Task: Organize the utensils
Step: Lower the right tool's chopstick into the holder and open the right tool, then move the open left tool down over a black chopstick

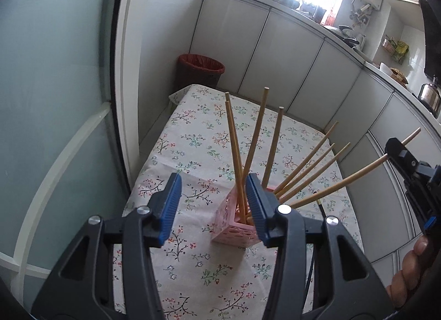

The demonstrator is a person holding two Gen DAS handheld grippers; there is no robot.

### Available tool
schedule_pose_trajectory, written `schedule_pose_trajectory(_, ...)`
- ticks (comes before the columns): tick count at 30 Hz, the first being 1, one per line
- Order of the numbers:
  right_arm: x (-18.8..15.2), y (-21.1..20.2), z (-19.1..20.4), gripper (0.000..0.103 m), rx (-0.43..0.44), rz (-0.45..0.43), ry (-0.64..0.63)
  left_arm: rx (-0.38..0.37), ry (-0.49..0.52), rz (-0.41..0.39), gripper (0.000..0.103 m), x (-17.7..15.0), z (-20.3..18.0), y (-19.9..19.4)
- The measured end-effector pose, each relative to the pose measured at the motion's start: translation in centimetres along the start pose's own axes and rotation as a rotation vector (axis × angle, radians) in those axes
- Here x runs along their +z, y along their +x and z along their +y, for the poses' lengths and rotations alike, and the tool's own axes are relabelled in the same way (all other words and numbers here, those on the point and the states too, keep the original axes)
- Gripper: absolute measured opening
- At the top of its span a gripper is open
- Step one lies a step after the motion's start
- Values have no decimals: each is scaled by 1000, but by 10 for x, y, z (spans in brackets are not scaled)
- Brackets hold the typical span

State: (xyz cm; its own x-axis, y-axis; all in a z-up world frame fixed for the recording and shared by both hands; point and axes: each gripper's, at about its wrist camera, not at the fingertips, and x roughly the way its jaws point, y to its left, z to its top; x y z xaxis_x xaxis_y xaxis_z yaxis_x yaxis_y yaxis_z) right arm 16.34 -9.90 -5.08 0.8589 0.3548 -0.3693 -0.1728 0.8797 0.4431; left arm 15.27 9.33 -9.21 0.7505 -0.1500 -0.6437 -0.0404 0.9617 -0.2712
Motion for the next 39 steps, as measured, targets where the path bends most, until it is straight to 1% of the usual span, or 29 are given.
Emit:
schedule_pose_trajectory(6,-16,28,2,6,-16,52,-11,0,16,11,50,-2,0,3)
schedule_pose_trajectory(11,-24,42,-1,9,-21,108,-1,-1,38,28,50,-5,-3,6)
schedule_pose_trajectory(12,-25,43,-2,12,-18,112,3,-2,43,32,50,-5,-4,7)
schedule_pose_trajectory(13,-24,43,-3,19,-17,116,9,-3,47,35,50,-5,-6,7)
schedule_pose_trajectory(14,-24,41,-4,22,-16,116,15,-3,51,39,50,-6,-7,7)
schedule_pose_trajectory(16,-21,38,-5,31,-12,110,21,-4,61,47,52,-7,-10,8)
schedule_pose_trajectory(18,-17,30,-7,37,-8,99,26,-7,69,55,54,-9,-12,8)
schedule_pose_trajectory(22,-10,16,-12,45,-17,95,21,-23,86,72,58,-12,-18,7)
schedule_pose_trajectory(26,-6,1,-25,50,-52,107,10,-34,117,86,64,-17,-26,6)
schedule_pose_trajectory(28,-5,-7,-33,56,-72,112,6,-37,138,92,67,-21,-32,5)
schedule_pose_trajectory(31,-6,-19,-48,59,-105,130,-3,-49,160,107,70,-27,-40,5)
schedule_pose_trajectory(33,-7,-25,-59,64,-129,146,-7,-58,176,118,71,-31,-46,6)
schedule_pose_trajectory(36,-10,-36,-77,69,-162,168,-10,-62,214,138,72,-39,-57,9)
schedule_pose_trajectory(39,-13,-43,-95,73,-200,187,-5,-70,247,163,76,-47,-65,13)
